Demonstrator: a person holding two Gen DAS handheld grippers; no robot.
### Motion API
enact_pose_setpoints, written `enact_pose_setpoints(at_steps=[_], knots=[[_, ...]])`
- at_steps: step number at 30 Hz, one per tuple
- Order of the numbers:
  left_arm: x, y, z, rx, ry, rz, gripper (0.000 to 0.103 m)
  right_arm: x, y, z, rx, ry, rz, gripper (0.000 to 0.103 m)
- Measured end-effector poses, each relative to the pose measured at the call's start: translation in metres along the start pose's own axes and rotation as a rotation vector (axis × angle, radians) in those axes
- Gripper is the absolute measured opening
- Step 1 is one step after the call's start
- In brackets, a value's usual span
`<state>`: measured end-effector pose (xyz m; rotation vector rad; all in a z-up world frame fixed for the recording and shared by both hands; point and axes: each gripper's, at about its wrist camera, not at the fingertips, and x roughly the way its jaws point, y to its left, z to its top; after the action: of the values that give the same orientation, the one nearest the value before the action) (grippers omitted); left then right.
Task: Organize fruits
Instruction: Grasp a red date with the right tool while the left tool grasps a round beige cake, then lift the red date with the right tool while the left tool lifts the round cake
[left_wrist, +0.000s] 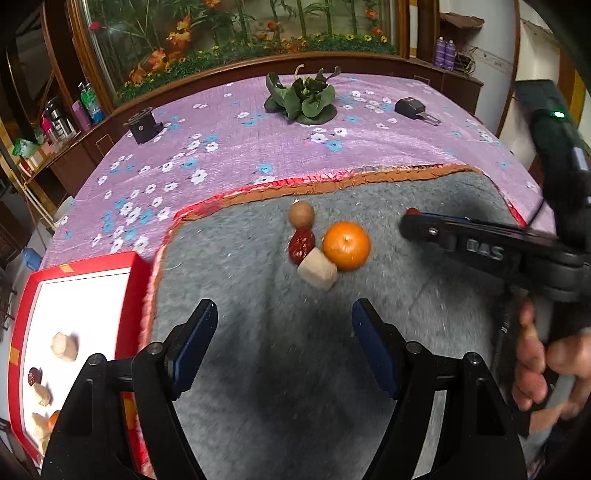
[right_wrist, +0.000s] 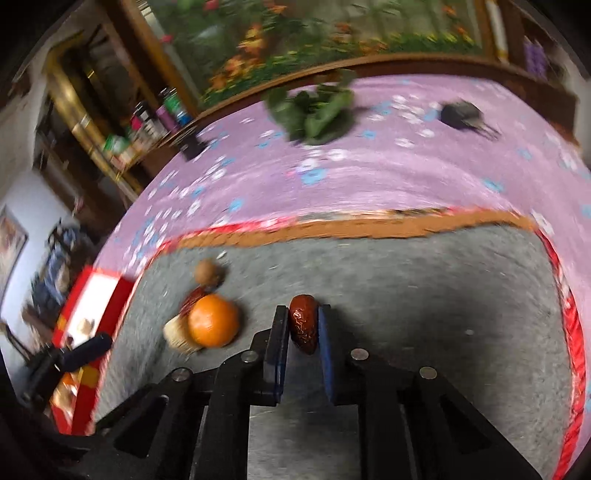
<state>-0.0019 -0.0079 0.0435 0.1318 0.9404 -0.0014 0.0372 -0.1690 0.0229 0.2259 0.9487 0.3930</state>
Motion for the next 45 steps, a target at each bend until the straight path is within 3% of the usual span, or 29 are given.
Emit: enact_pose_setpoints(at_steps=[8, 14, 18, 23, 27, 28, 30, 37, 45], knots=[[0.024, -0.007, 0.013, -0.051, 0.044, -0.002, 0.075, 0.001, 0.001, -0.001, 0.019, 0.007, 0.004, 0.017], [0.031, -0.005, 0.019, -0.064, 0.035, -0.014, 0.075, 0.002, -0.016, 0.003, 0.116, 0.036, 0.094, 0.017], [0.032, -0.003, 0.019, -0.056, 0.025, -0.060, 0.062, 0.001, -0.043, 0.007, 0.264, 0.049, 0.206, 0.017], [0.032, 0.007, 0.014, -0.068, 0.002, -0.085, 0.048, -0.003, -0.063, 0.010, 0.375, 0.016, 0.254, 0.016], [0.030, 0.011, 0.013, -0.091, -0.018, -0.101, 0.041, 0.004, -0.060, 0.011, 0.369, 0.036, 0.254, 0.016], [0.029, 0.012, 0.013, -0.099, -0.024, -0.104, 0.040, 0.003, -0.055, 0.012, 0.345, 0.031, 0.246, 0.016], [0.024, 0.014, 0.012, -0.113, -0.043, -0.127, 0.026, 0.002, -0.049, 0.011, 0.310, 0.019, 0.242, 0.016], [0.014, 0.013, -0.004, -0.101, -0.056, -0.132, 0.026, -0.024, -0.019, 0.016, 0.163, -0.127, 0.305, 0.016], [-0.001, 0.014, -0.018, -0.102, -0.069, -0.147, 0.026, -0.037, -0.042, 0.022, 0.266, -0.218, 0.324, 0.016]])
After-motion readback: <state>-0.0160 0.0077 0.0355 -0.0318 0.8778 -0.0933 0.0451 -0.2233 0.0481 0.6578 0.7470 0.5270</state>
